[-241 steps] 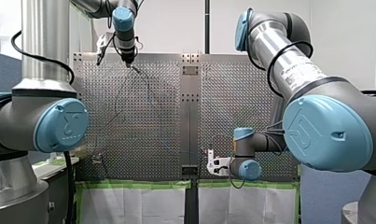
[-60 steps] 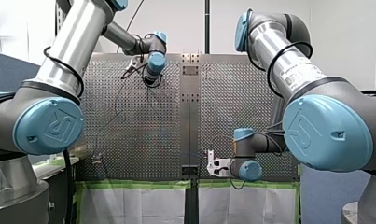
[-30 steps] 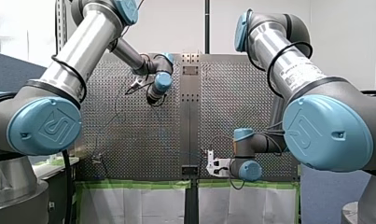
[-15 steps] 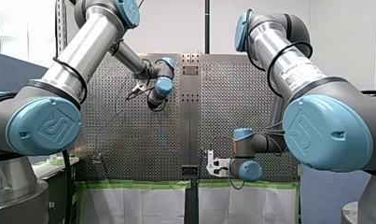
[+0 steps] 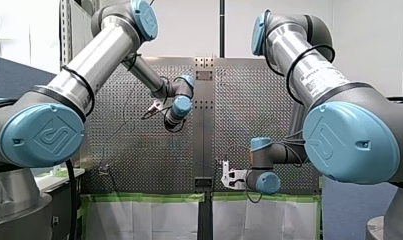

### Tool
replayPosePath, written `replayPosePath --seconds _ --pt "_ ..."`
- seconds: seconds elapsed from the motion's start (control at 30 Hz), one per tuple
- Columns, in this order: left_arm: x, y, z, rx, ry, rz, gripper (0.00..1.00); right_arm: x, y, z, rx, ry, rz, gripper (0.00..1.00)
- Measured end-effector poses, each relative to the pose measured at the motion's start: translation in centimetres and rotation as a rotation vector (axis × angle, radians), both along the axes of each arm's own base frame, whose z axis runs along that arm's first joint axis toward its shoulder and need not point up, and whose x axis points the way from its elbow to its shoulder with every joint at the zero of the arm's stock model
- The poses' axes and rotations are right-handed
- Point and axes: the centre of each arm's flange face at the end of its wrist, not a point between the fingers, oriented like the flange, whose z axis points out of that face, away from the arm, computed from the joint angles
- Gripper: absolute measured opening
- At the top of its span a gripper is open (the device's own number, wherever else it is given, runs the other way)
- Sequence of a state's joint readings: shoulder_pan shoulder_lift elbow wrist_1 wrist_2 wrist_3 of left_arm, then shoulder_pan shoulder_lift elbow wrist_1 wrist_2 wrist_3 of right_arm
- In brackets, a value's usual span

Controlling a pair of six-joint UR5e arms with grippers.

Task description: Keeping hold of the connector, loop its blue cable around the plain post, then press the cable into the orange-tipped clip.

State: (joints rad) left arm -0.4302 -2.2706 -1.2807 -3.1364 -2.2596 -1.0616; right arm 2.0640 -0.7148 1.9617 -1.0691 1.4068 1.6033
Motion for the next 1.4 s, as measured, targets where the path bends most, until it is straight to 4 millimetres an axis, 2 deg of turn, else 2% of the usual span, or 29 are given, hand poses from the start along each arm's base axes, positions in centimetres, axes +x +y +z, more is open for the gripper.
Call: replayPosePath --seconds 0.57,0.97,1.4 --pt "-0.3 -0.5 -0.9 -0.001 -0.001 -0.006 0.99 0.0 0.0 0.0 0.0 -0.001 0.0 0.0" --pt "-1.0 -1.0 -6.6 0.045 0.078 -0.001 0.99 0.0 0.0 0.0 -0.001 -0.002 0.0 0.0" --pt "-1.1 -1.7 -8.1 0.039 0.086 -0.023 0.99 0.1 0.0 0.0 0.0 -0.001 0.003 0.0"
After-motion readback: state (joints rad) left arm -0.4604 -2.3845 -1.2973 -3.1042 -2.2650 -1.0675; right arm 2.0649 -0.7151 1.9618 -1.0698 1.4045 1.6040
